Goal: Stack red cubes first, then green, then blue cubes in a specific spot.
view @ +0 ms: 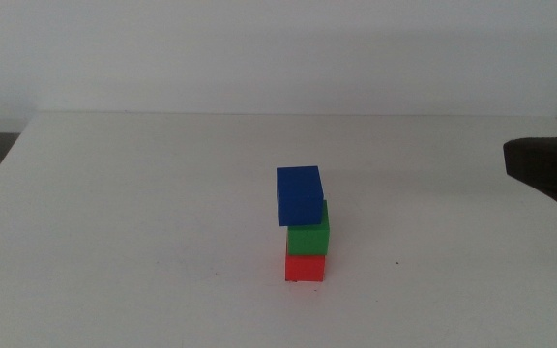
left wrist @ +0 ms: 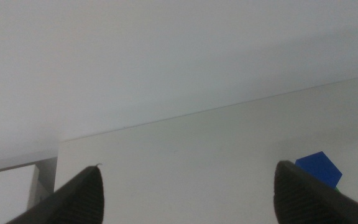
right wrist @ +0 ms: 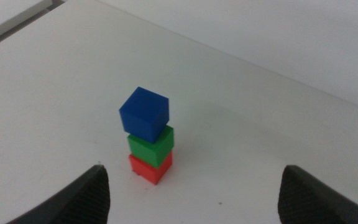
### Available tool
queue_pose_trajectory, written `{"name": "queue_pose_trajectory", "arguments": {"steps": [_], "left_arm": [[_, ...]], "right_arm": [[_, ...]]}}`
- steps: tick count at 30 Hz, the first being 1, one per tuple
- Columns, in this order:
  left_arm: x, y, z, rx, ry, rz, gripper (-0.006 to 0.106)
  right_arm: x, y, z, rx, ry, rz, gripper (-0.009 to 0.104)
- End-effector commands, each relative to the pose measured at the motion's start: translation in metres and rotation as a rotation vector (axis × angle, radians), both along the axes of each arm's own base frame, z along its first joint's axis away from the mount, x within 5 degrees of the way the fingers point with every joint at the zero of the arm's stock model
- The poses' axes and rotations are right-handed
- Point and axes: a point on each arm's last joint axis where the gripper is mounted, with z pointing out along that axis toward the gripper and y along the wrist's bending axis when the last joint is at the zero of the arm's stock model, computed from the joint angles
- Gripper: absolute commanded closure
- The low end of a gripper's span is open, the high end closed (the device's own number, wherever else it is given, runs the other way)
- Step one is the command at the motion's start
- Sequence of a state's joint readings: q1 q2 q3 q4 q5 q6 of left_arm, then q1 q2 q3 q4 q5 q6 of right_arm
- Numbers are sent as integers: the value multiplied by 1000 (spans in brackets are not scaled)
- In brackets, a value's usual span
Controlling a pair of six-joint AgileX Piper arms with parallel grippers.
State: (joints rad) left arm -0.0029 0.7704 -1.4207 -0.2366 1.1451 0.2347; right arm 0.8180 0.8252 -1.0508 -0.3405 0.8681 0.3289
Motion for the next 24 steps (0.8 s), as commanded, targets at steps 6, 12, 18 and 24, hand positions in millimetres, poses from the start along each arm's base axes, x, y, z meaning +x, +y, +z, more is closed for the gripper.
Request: {"name": "queue_pose_trajectory", "arguments": {"steps": [6, 12, 18, 24], "left_arm": [[0, 0, 1, -2, -14, 2, 7], [0, 0, 1, -1, -14, 4, 7], [0, 0, 1, -1, -14, 4, 7], [0, 0, 1, -1, -14, 4, 7]], "right_arm": [[-1, -22, 3, 22, -66, -99, 9], [-10, -60, 5, 140, -332, -271, 5], [-25, -83, -11, 77, -462, -423, 2], [-30, -90, -19, 66, -492, -503, 2]]}}
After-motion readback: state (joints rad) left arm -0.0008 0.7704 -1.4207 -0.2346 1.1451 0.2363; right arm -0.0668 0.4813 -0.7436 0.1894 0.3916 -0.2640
